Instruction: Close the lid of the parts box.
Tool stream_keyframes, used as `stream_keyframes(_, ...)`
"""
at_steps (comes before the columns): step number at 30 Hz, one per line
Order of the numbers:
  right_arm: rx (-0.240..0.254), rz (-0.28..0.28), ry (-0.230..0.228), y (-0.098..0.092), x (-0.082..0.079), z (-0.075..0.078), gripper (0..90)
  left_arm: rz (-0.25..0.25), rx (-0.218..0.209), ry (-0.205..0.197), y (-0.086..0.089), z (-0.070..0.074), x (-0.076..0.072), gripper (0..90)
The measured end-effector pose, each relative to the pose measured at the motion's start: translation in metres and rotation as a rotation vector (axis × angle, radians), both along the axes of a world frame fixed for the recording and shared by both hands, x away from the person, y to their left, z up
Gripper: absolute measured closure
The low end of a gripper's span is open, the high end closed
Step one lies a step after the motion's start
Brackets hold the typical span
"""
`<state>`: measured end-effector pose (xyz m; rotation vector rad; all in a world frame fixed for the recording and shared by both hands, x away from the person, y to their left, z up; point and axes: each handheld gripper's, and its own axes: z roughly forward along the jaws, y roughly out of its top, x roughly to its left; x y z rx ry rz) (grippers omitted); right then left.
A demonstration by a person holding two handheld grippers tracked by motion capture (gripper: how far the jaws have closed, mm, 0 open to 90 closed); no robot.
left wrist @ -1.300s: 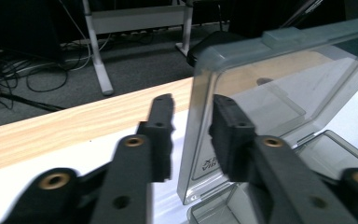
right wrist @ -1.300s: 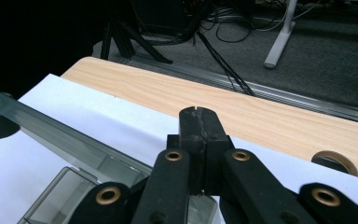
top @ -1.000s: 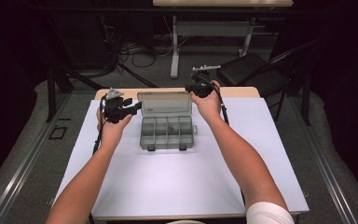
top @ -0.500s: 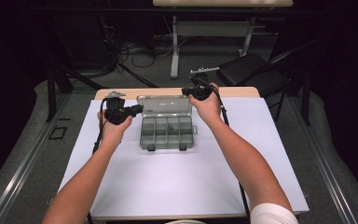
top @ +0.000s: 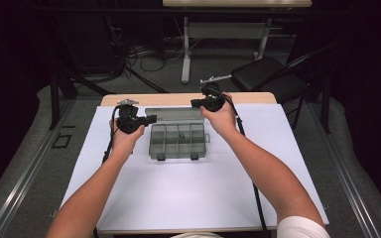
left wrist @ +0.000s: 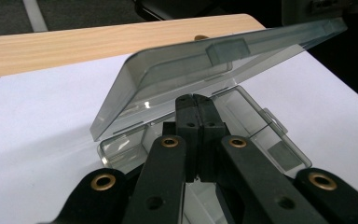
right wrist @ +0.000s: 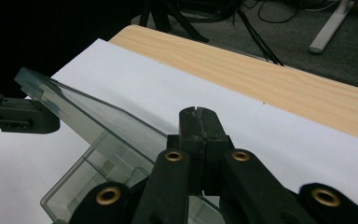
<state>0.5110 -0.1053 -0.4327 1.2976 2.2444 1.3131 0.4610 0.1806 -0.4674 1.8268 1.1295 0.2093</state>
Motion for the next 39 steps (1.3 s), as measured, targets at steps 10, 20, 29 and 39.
stream_keyframes(10,0.006,0.045,0.031,-0.002,-0.010,-0.008,90.0,-0.014,-0.014,0.017,-0.001,-0.010,-0.009,90.0)
stream_keyframes(20,0.003,0.093,0.067,-0.008,-0.027,-0.016,90.0,-0.050,-0.007,0.015,-0.007,-0.018,-0.028,90.0)
stream_keyframes(29,-0.003,0.105,0.085,-0.011,-0.041,-0.029,90.0,-0.060,0.004,0.030,-0.005,-0.027,-0.040,90.0)
stream_keyframes(39,-0.007,0.113,0.089,-0.018,-0.055,-0.041,90.0,-0.093,0.035,0.048,-0.010,-0.040,-0.055,90.0)
